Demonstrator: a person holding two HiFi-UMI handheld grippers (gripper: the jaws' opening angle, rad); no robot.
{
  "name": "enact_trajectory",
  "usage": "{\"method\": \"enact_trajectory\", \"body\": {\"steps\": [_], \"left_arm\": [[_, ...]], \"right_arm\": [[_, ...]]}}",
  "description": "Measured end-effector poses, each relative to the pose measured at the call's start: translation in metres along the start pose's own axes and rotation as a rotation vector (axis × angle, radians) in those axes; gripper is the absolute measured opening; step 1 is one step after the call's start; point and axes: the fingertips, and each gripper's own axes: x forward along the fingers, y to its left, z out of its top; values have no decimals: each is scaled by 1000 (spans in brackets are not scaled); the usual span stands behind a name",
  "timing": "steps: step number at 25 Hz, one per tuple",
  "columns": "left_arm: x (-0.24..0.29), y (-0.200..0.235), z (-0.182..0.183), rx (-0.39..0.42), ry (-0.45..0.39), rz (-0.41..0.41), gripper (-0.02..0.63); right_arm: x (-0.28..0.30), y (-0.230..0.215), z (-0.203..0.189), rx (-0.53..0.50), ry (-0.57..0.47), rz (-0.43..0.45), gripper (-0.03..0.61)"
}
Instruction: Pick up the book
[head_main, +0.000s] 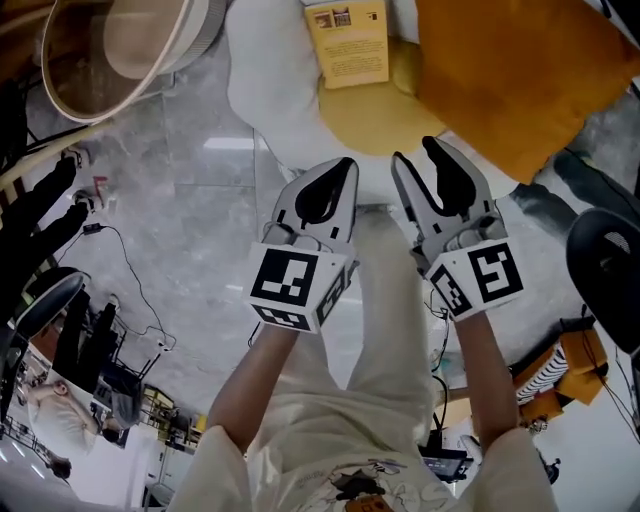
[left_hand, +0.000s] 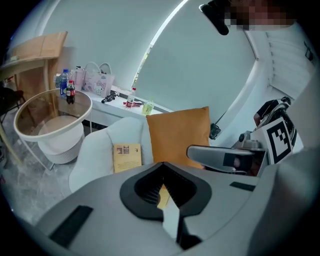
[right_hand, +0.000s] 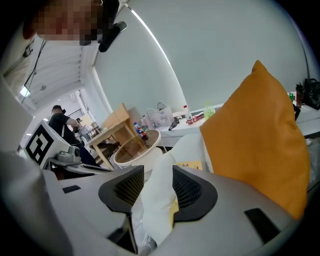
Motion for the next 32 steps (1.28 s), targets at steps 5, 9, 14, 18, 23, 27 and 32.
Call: {"method": "enact_trajectory", "body": {"steps": [5,9,14,18,23,27,32], "left_arm": [[30,35,-6,-9,10,1,6],[49,59,-21,-39,30,34,6],[72,84,-33,-54,38,41,6],[86,101,-36,-64,35,39,6],[108,122,-44,-69,37,56,6],[123,136,-56,-85,40,68,8],[143,152,-70,-82,55,83,8]], "right_arm": [[35,-15,-19,-5,37,-6,218],[57,-27,-32,-14,59,-15,241],[89,-43,-47,-20,82,-26,293],[108,-50,-60,-32,101,-24,348],[132,-62,-78,-26,116,-30,370],[152,-78,-90,-20,126,-40,370],[173,-100,-103,4,119,-54,370]]}}
